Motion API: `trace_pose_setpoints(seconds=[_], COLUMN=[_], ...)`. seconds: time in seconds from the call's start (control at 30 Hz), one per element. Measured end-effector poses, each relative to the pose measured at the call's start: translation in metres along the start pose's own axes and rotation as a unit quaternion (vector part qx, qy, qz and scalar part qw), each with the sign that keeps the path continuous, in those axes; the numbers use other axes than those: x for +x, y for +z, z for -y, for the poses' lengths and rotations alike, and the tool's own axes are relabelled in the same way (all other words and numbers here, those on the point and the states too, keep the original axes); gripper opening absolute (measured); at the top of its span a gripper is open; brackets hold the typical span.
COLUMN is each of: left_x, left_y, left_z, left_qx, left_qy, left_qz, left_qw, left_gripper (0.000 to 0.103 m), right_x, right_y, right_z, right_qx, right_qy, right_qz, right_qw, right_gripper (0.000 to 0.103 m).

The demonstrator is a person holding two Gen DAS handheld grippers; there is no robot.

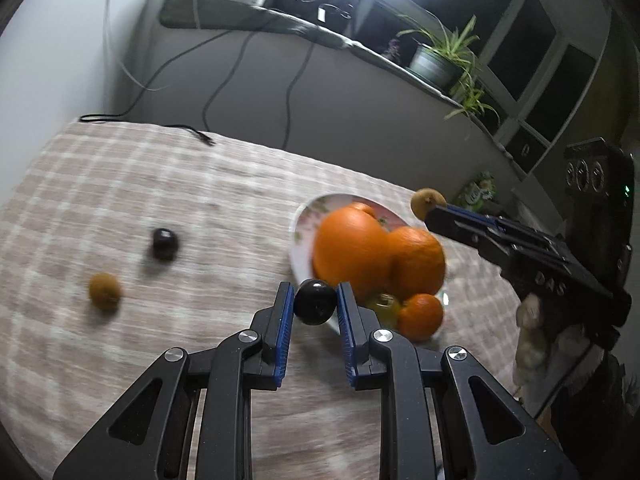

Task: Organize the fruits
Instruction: 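Carry the kiwi and plum to the plate and open both tools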

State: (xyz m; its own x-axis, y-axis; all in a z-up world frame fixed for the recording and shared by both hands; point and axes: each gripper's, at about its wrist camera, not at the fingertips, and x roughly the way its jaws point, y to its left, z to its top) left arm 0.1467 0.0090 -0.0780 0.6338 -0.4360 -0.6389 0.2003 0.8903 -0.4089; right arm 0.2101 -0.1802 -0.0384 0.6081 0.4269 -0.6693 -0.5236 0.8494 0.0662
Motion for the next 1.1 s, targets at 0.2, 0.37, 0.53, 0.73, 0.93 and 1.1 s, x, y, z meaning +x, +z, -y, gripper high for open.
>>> trace_pose_setpoints(seconds=[0.2,0.37,0.53,0.73,0.93,1.1], left_x=[0.009,0.017,0.027,0.035,0.040,0.041], left_y=[-0.001,0.002,0.005,0.003,0.004,0.004], left_z=[0.023,0.042,0.059,0.067,0.064,0.065], left_qx=[0.013,0.024,0.041,0.051,0.052,0.057], left_qy=[-0.009,-0.017,-0.020,-0.017,-0.010,-0.007], left_qz=[-0.005,-0.007,-0.011,-0.018,-0.020,-0.021], left_qw=[0.9999,0.9995,0.9989,0.9984,0.9984,0.9982], left_gripper=[0.020,0.020,0.020,0.020,0.020,0.020], right_x=[-0.004,0.002,0.011,0.021,0.028,0.033], right_y=[-0.004,-0.007,-0.008,-0.008,-0.008,-0.006], right_z=[0.030,0.050,0.064,0.079,0.084,0.085], right_qx=[0.021,0.034,0.046,0.062,0.066,0.066], right_qy=[-0.012,-0.016,-0.014,-0.005,0.002,0.008], right_qz=[0.000,-0.009,-0.017,-0.025,-0.030,-0.034], right_qw=[1.000,0.999,0.999,0.998,0.997,0.997], right_gripper=[0.024,0.024,0.024,0.024,0.024,0.024])
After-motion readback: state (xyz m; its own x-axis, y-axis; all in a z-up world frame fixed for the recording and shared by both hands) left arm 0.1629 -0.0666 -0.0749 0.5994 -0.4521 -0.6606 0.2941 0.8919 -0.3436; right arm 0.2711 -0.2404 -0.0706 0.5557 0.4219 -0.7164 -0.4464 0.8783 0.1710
